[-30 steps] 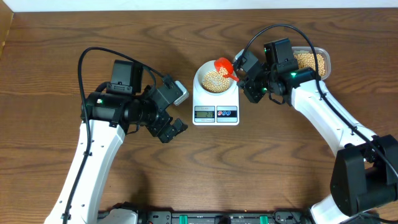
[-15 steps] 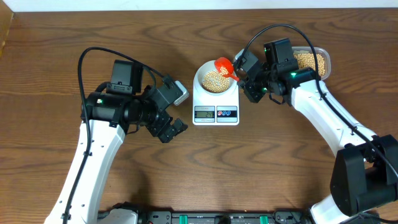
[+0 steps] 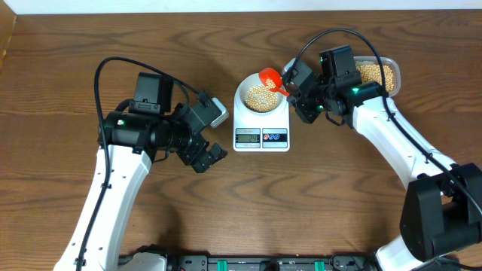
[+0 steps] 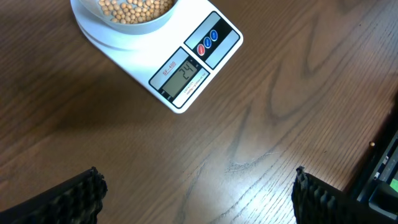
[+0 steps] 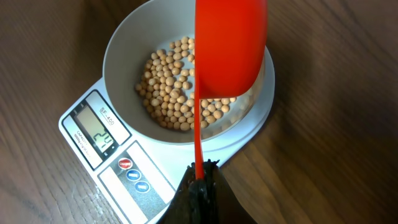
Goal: Scoop item into bowl and weigh 50g on scale
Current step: 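Hold the red scoop over the bowl, shaking out remaining soybeans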
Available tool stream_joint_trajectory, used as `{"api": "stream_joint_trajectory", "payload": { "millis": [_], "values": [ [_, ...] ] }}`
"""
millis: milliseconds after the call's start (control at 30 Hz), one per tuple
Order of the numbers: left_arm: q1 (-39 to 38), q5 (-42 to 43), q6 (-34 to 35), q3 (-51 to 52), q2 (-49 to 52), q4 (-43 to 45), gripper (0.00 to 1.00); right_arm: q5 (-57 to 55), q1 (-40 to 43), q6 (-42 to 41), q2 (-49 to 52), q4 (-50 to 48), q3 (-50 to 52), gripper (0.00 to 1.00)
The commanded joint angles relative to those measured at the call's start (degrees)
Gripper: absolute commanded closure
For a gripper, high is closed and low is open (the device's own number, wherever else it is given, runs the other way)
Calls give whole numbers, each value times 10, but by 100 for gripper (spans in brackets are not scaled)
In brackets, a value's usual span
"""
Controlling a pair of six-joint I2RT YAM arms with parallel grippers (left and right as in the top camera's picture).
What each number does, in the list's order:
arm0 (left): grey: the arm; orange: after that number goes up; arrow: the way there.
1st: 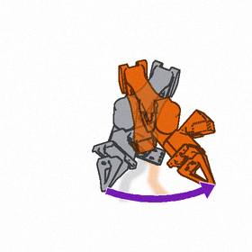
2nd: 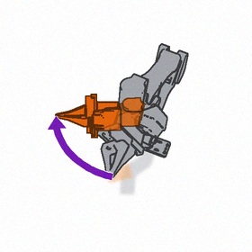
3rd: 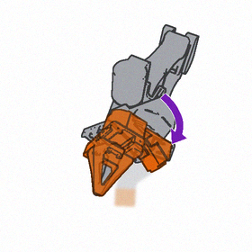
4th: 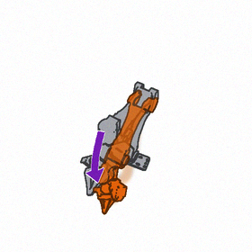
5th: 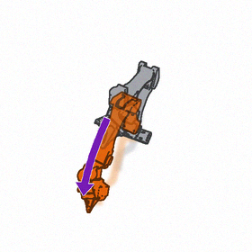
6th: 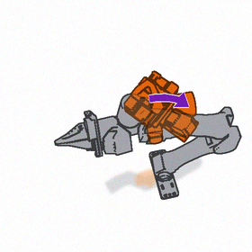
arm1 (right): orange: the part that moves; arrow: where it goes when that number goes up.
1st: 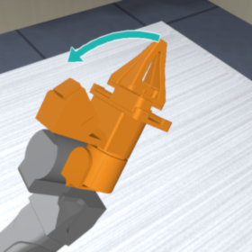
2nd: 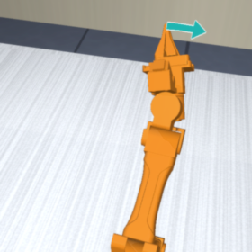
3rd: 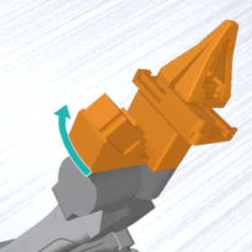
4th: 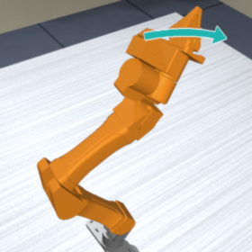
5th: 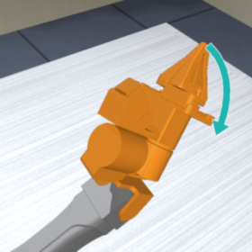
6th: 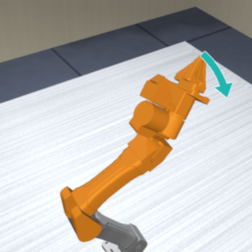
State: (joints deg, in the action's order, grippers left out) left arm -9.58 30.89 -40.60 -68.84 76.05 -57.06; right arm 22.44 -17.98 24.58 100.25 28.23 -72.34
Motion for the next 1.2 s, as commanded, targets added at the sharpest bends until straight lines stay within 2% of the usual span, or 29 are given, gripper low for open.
{"api": "stream_joint_trajectory", "payload": {
  "millis": [0,300,533,1167],
  "values": [
    [3,-5,-7,-8,-8,-3,2,2,-5,24,-12,-2,-14,99],
    [3,-5,-7,-8,-8,-3,2,2,-8,99,-12,-8,-14,99],
    [3,-5,-7,-8,-8,-3,2,1,-8,99,-12,-36,-14,99],
    [3,-5,-7,-8,-8,-3,2,-41,-22,128,-14,-28,-14,99]
  ]
}}
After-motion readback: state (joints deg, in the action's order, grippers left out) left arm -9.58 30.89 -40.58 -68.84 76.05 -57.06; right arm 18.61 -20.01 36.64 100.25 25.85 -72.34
